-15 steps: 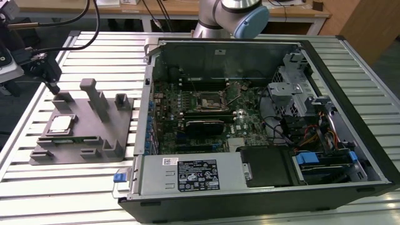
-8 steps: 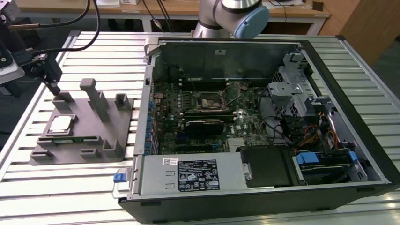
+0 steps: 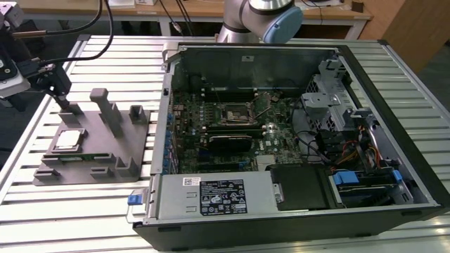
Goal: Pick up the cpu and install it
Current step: 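Pick up the cpu and move it towards the insertion slot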
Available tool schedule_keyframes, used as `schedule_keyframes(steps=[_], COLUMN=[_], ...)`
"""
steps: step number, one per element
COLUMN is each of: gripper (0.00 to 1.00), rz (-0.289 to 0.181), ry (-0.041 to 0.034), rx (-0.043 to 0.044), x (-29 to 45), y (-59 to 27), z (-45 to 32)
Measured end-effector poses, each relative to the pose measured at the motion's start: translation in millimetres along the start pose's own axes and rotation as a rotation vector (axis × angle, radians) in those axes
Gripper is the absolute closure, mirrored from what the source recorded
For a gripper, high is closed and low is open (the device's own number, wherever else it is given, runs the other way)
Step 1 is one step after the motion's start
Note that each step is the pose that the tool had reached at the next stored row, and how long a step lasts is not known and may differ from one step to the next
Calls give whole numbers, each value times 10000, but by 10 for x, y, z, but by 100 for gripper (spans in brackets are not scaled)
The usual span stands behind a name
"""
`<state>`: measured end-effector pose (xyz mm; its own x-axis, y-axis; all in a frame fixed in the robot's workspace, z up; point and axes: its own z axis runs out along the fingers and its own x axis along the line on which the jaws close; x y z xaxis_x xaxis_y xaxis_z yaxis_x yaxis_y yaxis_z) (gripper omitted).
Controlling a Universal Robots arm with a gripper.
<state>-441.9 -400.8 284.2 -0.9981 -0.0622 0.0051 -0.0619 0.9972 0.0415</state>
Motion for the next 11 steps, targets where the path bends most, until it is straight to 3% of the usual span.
schedule_keyframes(steps=[11], gripper=[18], rz=[-79], ry=[3], rx=[-7], x=[2], y=[-44], z=[179])
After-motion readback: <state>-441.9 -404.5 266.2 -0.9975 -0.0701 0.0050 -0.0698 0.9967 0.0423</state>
